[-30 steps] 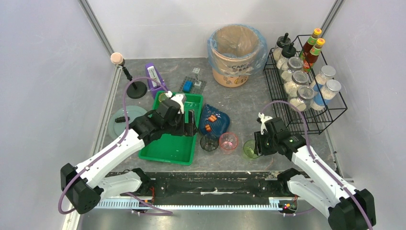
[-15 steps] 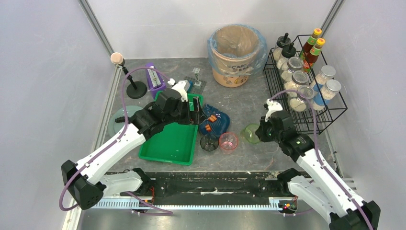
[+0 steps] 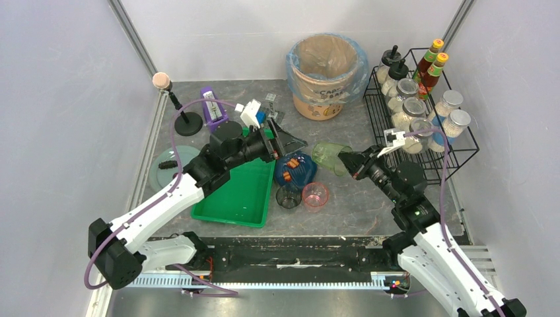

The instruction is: Clear the kitchen counter

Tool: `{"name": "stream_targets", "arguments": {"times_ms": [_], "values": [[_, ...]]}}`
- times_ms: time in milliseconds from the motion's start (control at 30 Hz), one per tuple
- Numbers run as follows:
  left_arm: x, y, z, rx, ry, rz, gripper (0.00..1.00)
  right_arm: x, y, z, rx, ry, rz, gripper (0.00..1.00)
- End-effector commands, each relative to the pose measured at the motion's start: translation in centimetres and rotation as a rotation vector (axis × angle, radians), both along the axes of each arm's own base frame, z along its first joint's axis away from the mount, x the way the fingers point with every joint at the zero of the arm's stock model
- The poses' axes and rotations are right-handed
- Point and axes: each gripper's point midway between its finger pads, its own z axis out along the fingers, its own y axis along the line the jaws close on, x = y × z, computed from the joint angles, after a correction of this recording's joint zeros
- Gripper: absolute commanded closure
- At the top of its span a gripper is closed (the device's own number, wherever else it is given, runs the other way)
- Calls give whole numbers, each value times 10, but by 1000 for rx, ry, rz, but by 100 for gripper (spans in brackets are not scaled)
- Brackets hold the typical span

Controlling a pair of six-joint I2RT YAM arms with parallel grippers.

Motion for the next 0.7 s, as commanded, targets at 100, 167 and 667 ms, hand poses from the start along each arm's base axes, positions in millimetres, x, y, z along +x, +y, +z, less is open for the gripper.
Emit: {"name": "stream_targets", "arguments": {"times_ms": [100, 167, 667], "values": [[-19, -38, 47, -313, 100, -161, 5, -18, 25, 66, 268, -232, 164, 100], [-22, -44, 49, -323, 101, -182, 5, -21, 27, 72, 302, -253, 184, 100], [-36, -66, 46, -408, 171, -226, 6, -31, 33, 86, 381, -353, 260, 100]]}}
